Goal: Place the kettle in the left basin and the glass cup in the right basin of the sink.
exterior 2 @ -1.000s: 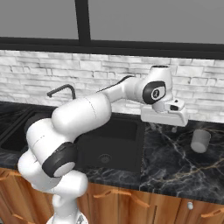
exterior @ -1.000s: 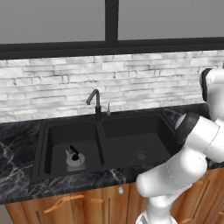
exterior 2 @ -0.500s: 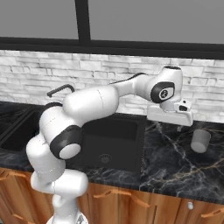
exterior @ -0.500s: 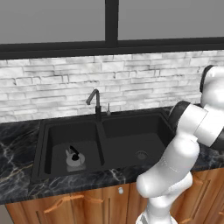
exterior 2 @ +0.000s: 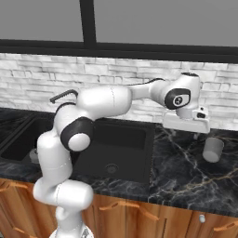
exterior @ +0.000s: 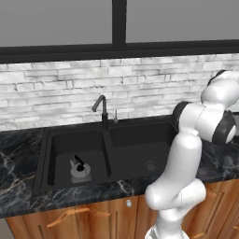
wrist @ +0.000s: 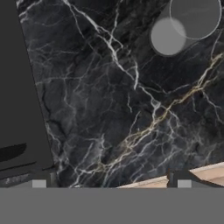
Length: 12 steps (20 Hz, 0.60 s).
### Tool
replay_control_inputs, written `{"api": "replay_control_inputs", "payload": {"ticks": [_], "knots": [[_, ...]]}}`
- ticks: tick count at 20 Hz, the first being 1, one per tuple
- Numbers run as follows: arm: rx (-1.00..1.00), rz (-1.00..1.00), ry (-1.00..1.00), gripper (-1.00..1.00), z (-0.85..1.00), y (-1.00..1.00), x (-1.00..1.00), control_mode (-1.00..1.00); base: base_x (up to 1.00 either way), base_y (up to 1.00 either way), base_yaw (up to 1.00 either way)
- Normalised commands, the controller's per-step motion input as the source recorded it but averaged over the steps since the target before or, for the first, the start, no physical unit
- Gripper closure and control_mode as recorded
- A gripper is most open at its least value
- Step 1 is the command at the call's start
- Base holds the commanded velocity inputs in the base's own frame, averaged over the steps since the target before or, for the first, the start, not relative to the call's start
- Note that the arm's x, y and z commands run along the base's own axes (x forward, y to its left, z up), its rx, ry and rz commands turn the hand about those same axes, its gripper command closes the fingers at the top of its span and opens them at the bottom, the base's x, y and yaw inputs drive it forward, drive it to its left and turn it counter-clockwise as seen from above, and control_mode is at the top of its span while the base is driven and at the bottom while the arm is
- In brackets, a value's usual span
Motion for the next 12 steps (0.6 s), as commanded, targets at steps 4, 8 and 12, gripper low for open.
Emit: {"api": "replay_control_inputs", "payload": {"ticks": [4,8,12], "knots": [[0.03,0.04,0.0,-1.0,-0.21,-0.26,0.22,-1.0,0.0,0.0,0.0],[0.03,0.05,0.0,-1.0,-0.16,-0.26,0.25,-1.0,0.0,0.0,0.0],[0.02,0.05,0.0,-1.0,-0.09,-0.21,0.28,-1.0,0.0,0.0,0.0]]}}
